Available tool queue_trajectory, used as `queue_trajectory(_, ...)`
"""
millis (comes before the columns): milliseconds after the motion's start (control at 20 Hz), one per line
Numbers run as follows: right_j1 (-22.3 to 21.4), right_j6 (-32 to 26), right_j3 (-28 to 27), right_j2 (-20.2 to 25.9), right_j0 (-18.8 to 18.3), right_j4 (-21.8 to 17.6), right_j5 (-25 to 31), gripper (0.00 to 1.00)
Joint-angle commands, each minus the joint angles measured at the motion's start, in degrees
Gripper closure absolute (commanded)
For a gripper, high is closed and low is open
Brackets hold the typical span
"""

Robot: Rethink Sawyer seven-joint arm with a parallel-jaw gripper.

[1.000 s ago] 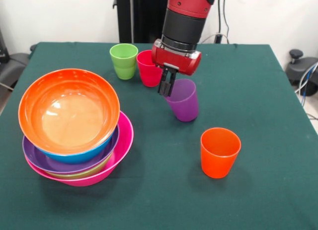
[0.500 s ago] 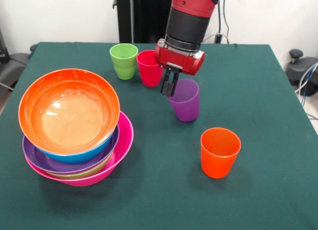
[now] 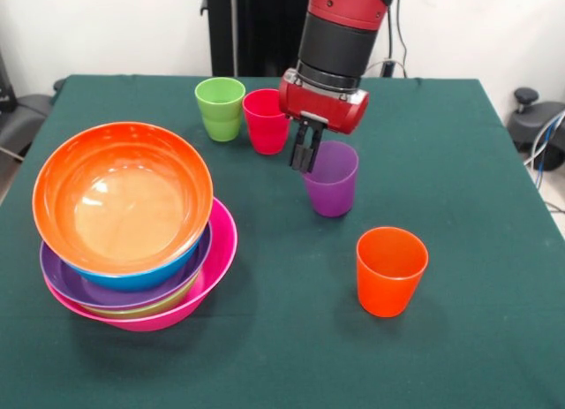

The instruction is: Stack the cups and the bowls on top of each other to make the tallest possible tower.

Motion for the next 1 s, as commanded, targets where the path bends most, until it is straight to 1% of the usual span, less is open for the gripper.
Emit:
queue_trajectory(50, -0.78, 3.83, -0.6, 7.74, -0.26, 2.46, 7.68, 1.0)
queue_trajectory(250, -1.84, 3.79, -0.57, 8.08, -0.4, 3.1, 9.11, 1.0)
queue_trajectory(600, -5.8, 2.98, -0.06, 8.35, -0.41, 4.98, 16.15, 1.0)
queue_trajectory(750, -7.58, 2.21, 0.65, 9.46, -1.29, 5.76, 18.16, 1.0)
queue_trajectory(1000, -9.27, 1.16, 0.54, 10.83, -2.72, 6.63, 20.86, 1.0)
